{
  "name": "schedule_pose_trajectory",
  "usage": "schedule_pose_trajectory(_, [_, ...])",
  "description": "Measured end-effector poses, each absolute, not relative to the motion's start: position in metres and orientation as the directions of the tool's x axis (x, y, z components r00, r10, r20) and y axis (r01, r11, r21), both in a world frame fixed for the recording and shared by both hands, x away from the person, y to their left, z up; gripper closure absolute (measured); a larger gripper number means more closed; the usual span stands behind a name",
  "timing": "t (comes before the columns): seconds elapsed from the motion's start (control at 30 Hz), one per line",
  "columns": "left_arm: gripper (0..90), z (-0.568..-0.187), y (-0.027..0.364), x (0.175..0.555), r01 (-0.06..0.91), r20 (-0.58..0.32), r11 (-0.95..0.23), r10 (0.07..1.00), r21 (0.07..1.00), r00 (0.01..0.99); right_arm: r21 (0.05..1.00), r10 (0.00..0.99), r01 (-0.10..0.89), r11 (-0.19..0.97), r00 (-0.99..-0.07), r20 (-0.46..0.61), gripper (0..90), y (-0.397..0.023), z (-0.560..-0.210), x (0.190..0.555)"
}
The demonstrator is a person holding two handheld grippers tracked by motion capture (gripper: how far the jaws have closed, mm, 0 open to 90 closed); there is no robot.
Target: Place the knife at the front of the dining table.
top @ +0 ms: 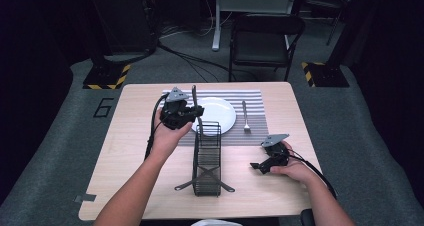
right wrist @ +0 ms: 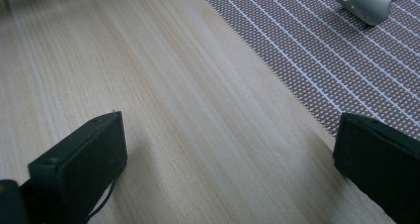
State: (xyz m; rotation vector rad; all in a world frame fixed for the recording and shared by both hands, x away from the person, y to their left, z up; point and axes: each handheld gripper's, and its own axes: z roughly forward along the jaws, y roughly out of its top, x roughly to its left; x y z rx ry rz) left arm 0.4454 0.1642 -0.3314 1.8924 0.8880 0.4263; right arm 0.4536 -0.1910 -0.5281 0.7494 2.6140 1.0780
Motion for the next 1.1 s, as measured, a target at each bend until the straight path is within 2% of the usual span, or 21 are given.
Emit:
schedule_pose_trajectory(0.6, [82.1,-0.282,0.178,0.443,0.346,-0.042,-0.253,0.752,0.903,0.658,0.706,0.532,0.373,0.601,-0.847,-0.006,0.0,-0.191,-0.528,0.454])
schedule_pose_trajectory(1.1, [82.2,-0.289,0.206,0.460,0.369,-0.047,-0.207,0.817,0.906,0.574,0.706,0.532,0.374,0.602,-0.847,-0.005,0.0,-0.191,-0.528,0.454])
